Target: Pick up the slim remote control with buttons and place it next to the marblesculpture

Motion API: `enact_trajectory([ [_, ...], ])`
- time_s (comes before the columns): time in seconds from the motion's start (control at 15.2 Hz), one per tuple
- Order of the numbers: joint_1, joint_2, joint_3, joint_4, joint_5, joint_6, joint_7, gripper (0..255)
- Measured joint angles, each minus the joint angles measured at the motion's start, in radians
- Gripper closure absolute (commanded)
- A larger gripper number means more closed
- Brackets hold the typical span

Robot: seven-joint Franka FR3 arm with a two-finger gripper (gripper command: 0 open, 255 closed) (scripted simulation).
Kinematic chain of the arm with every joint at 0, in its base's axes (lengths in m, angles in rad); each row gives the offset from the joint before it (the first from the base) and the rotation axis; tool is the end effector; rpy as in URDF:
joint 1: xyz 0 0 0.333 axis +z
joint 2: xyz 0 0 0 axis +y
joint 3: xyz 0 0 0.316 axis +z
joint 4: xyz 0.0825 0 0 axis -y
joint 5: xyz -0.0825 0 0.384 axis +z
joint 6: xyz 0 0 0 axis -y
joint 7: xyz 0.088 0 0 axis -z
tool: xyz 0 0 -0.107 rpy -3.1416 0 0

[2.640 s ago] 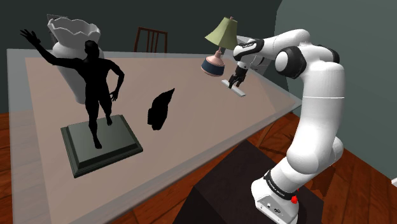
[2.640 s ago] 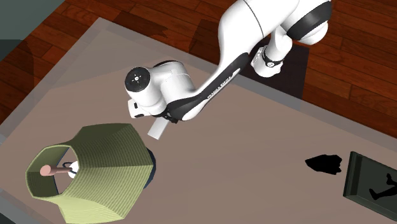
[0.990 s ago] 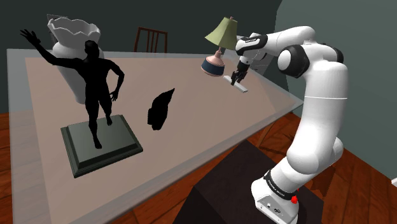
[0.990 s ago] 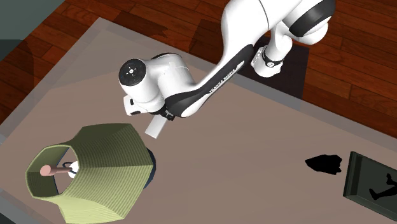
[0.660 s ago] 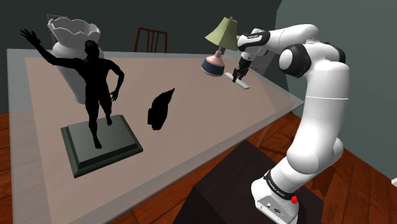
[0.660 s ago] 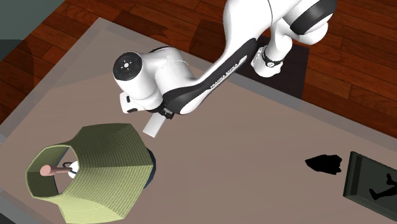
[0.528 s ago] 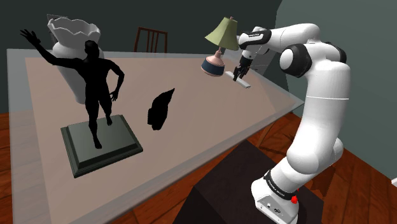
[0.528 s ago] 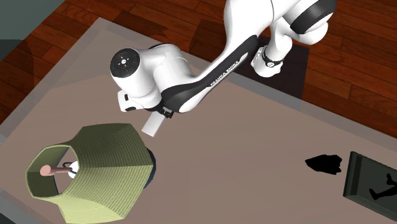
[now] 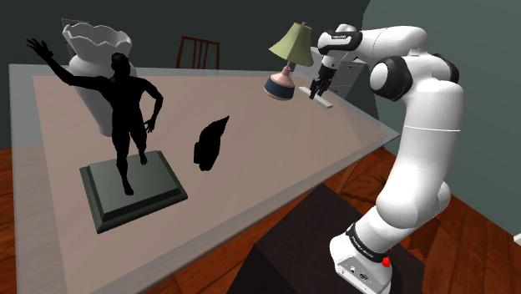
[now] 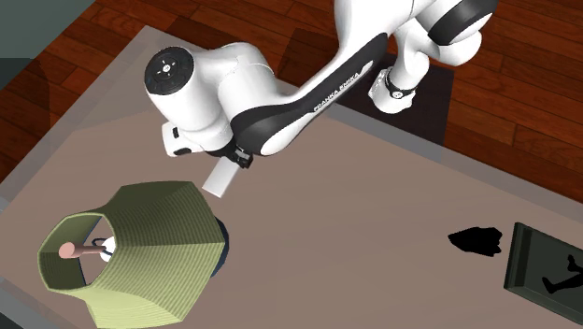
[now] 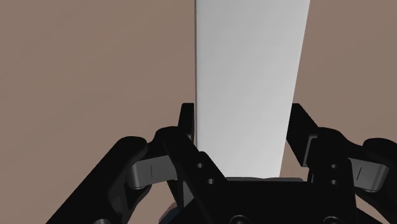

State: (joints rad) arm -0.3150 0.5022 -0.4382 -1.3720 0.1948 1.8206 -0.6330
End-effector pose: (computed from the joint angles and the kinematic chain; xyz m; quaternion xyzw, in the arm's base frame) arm 0.5544 -0.4191 0.4468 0.9981 -0.0610 -0.0083 0.0044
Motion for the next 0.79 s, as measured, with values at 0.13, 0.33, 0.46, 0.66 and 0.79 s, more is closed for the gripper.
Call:
enact_trajectory([
  [0.13, -0.001, -0.006, -0.002, 0.018, -0.003, -0.024, 0.002, 255],
  [0.33, -0.007, -0.005, -0.003, 0.061, -0.003, -0.065, 0.003, 255],
  [0.46, -0.01, -0.003, -0.003, 0.09, -0.003, -0.091, 0.005, 255],
  [0.66, -0.016, -0.002, -0.004, 0.131, -0.004, -0.131, 0.006, 255],
  [0.79, -0.021, 0.001, -0.005, 0.164, -0.003, -0.161, 0.007, 255],
])
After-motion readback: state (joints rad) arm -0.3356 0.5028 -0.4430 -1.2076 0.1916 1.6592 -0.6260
